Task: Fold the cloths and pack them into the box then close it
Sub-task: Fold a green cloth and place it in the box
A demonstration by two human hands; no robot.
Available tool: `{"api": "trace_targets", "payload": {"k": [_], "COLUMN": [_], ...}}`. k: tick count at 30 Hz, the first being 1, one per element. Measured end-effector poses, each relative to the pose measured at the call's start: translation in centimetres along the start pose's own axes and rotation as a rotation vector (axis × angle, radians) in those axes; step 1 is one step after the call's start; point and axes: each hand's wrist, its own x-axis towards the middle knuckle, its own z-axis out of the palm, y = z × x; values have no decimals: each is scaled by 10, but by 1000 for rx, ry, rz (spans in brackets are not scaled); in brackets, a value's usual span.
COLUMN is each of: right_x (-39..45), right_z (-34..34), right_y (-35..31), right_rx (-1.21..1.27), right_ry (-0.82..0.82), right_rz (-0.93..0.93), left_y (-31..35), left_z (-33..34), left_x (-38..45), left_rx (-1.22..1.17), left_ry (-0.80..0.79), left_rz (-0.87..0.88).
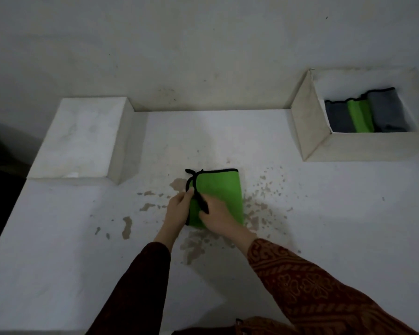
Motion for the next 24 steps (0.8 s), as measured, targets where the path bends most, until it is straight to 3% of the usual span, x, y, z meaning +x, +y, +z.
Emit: {"api": "trace_targets", "payload": {"k": [3,7,9,13,19,24], "right_x": [-2,-14,-20,-23,-18,-18], "right_z": [-2,-30,-45,-53,-53,-45], "right_y": [5,28,43,53,41,31], "right_rx": [-103,-252,-271,-85,164,44], "right_ry": [-29,297,359,259,159,235], "right_rz": [-33,60,183,378,420,182], "left_y": [-3,-1,-2,3,-1,-5], "left_z": [0,3,4,9,12,18], "left_x": [2,2,2,-4,-9,-11], "left_rx": [86,144,141,114,59,29], "left_ry": [-4,29,63,62,52,16], "left_rz": [43,24,17,40,90,101]}}
